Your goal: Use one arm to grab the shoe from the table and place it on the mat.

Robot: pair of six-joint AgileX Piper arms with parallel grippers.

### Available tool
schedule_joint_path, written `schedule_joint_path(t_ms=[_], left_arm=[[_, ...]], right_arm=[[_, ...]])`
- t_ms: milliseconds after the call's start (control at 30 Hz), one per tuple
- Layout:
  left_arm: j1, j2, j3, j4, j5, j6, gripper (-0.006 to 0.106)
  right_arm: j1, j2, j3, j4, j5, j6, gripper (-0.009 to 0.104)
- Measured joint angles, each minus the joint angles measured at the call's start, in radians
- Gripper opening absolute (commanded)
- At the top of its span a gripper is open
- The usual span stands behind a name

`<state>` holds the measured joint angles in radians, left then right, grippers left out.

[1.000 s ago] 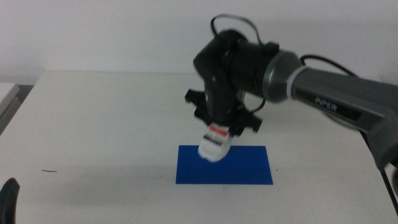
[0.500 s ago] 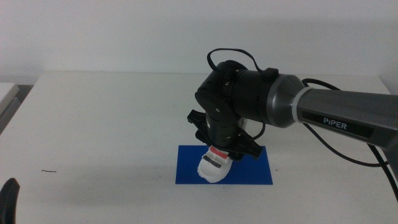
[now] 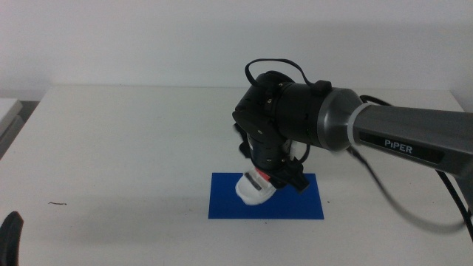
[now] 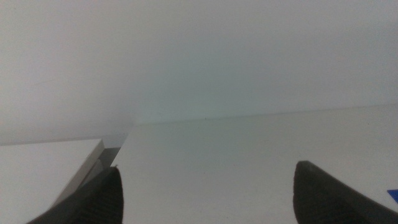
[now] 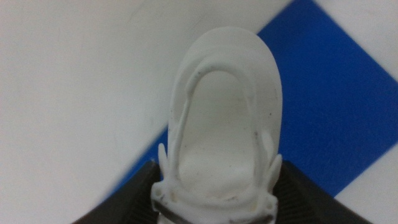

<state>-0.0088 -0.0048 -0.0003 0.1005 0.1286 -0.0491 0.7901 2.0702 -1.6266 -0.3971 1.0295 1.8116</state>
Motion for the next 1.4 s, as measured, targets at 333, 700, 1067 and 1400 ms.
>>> schedule_joint_path(t_ms=[333,700,1067,1400], left_arm=[[0.0,0.0,0.0,0.0,0.0,0.0,0.094],[0.0,0.0,0.0,0.0,0.0,0.0,0.094],[0.0,0.0,0.0,0.0,0.0,0.0,0.094],[0.0,0.0,0.0,0.0,0.0,0.0,0.094]], right_arm=[[-0.082,0.0,0.003,0.163,0.051,0.305,0.004],[-0.122,0.015,-0.025,0.333,0.003,0.305,0.002],[-0.143,0.077,-0.052,0.397,0.001,0.305,0.008],[-0.143,0.082,-0.052,0.397,-0.034,0.305,0.082]])
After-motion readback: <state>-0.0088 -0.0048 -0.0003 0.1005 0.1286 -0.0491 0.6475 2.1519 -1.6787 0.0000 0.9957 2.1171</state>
